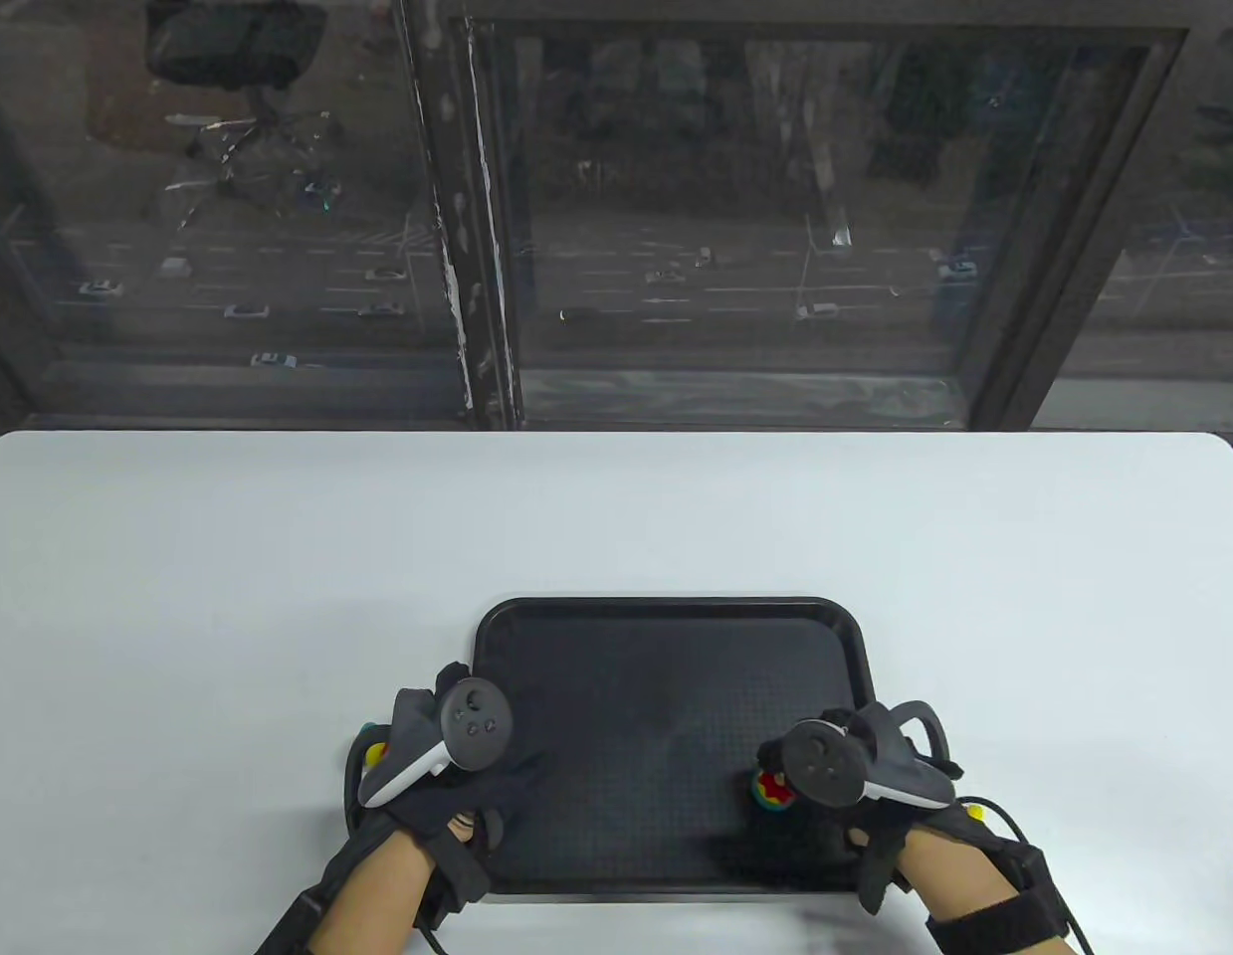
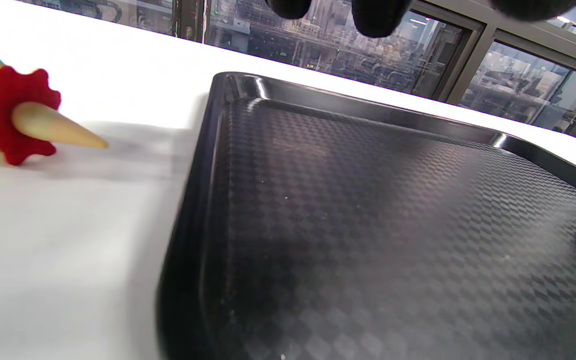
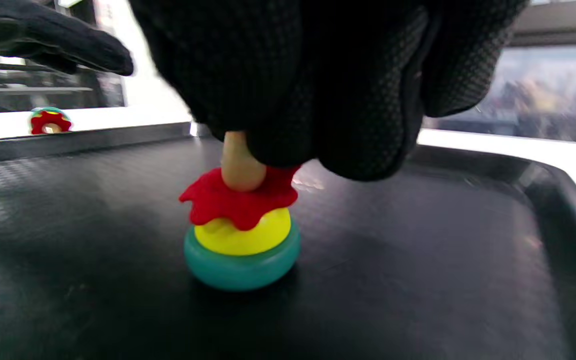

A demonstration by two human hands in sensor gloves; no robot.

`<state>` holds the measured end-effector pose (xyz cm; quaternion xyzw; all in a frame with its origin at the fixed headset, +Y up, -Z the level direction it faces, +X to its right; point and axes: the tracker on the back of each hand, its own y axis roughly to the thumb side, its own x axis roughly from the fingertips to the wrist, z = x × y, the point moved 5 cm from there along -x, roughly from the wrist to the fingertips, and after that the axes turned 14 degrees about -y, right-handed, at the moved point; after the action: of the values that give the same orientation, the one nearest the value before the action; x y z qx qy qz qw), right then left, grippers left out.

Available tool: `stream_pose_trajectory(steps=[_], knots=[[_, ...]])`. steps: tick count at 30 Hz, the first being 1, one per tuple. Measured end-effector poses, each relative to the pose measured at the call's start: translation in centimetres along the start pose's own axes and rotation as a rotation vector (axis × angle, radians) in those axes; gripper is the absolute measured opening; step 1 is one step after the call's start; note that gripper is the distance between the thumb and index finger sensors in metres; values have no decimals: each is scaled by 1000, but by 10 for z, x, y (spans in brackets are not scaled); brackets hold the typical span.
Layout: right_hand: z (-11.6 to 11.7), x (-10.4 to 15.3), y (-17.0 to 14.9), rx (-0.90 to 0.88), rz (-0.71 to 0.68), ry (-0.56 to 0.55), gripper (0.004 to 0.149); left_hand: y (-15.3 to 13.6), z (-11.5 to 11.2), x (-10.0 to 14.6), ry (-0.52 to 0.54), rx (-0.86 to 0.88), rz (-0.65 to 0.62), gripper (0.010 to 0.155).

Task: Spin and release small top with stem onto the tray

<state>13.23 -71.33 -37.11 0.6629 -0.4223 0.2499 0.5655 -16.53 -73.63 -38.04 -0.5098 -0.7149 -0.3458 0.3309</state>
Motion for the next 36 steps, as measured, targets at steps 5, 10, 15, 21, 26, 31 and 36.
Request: stream_pose_trajectory(steps=[5, 10, 15, 21, 26, 31, 36], knots=[[-1, -10, 38, 126, -229, -70, 39, 0, 0, 0, 1, 10, -10, 79], [-8, -20, 44, 94, -256, -138, 38, 0, 1, 0, 9, 20, -17, 79], [9, -26, 49, 304, -271, -168, 38, -2, 1, -1, 2, 33, -15, 79], [-45, -26, -9, 343, 156, -221, 62, -8, 4, 2, 9, 72, -13, 79], [-74, 8, -56, 212, 300, -152, 53, -9, 4, 2, 11, 85, -13, 79], [-43, 57, -101, 293, 475, 238, 51, -7, 3, 2, 7, 61, -9, 78], [18, 94, -107, 258, 541, 516, 69, -9, -3, -2, -37, 54, 8, 78]])
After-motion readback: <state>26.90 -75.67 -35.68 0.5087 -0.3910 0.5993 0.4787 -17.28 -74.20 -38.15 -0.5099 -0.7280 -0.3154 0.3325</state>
